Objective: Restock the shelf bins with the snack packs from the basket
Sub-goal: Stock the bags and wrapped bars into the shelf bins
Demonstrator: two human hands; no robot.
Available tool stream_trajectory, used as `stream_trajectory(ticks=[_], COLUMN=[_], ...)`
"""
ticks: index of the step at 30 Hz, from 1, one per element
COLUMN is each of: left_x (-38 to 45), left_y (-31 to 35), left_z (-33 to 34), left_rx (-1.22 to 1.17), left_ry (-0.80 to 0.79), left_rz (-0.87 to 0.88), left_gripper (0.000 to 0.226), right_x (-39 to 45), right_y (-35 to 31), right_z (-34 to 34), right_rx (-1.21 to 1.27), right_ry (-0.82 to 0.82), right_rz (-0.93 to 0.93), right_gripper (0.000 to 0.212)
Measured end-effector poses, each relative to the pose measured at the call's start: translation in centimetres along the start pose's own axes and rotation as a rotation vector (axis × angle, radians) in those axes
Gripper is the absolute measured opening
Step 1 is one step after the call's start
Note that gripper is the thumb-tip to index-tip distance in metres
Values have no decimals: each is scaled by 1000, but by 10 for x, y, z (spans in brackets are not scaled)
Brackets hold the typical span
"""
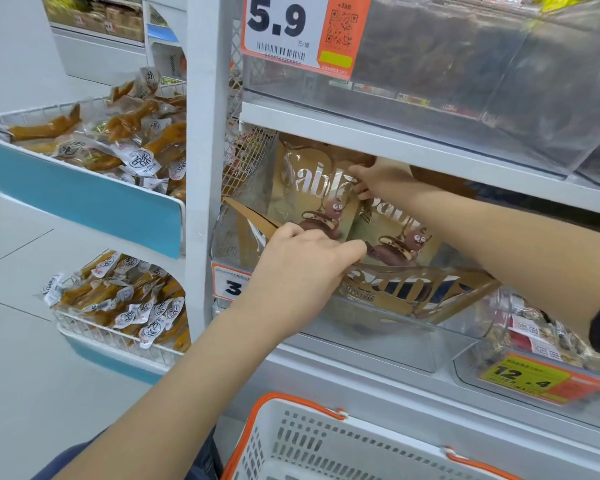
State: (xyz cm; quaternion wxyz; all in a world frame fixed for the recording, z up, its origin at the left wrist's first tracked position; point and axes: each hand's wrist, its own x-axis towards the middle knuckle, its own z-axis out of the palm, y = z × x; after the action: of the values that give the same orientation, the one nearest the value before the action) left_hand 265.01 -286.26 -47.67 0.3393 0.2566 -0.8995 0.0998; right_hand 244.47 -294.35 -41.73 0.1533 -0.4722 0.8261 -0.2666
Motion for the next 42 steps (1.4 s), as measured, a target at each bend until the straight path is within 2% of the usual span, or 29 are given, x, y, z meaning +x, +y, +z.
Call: stream_trajectory(ticks=[6, 8, 10, 12, 14, 15, 17, 18, 21, 23, 27, 33, 39, 42], left_x=[0, 0, 1, 1, 3, 4, 7, 8, 8, 6, 8, 14, 13, 11], left_y=[3, 3, 2, 2, 4, 4, 5, 5, 3, 3, 1, -6, 1, -2], left_z=[0, -1, 0, 1, 3, 4, 5, 5, 5, 5, 6, 2, 5, 2], left_rx=[-1, -2, 1, -1, -6, -8, -3, 2, 13, 29, 67, 145, 113, 117], left_ry=[22, 36, 44, 55, 63, 67, 76, 73, 50, 44, 81, 131, 133, 183], left_rz=[7, -1, -1, -4, -11, -18, -33, -40, -74, -97, -124, -265, -210, -231], left_gripper=[17, 13, 10, 9, 7, 7, 7, 10, 15, 23, 24, 22, 16, 15], right_x=[-47, -71, -101, -137, -163, -171, -168, -162, -131, -107, -74, -66, -59, -68], right_y=[1, 12, 28, 41, 51, 56, 68, 73, 82, 86, 86, 72, 74, 70], right_z=[-12, -23, -40, -62, -80, -85, -86, -84, -76, -71, -62, -56, -60, -59], right_rx=[-256, -269, -139, 66, 29, -76, -295, -359, -463, -461, -498, -536, -500, -471], right_ry=[45, -34, -131, -358, -516, -505, -317, -212, 38, 105, 169, 222, 229, 241], right_rz=[-72, -192, -348, -383, -448, -474, -509, -520, -466, -384, -187, -182, -213, -211], right_gripper=[52, 45, 38, 41, 45, 38, 9, 7, 13, 24, 36, 28, 20, 33])
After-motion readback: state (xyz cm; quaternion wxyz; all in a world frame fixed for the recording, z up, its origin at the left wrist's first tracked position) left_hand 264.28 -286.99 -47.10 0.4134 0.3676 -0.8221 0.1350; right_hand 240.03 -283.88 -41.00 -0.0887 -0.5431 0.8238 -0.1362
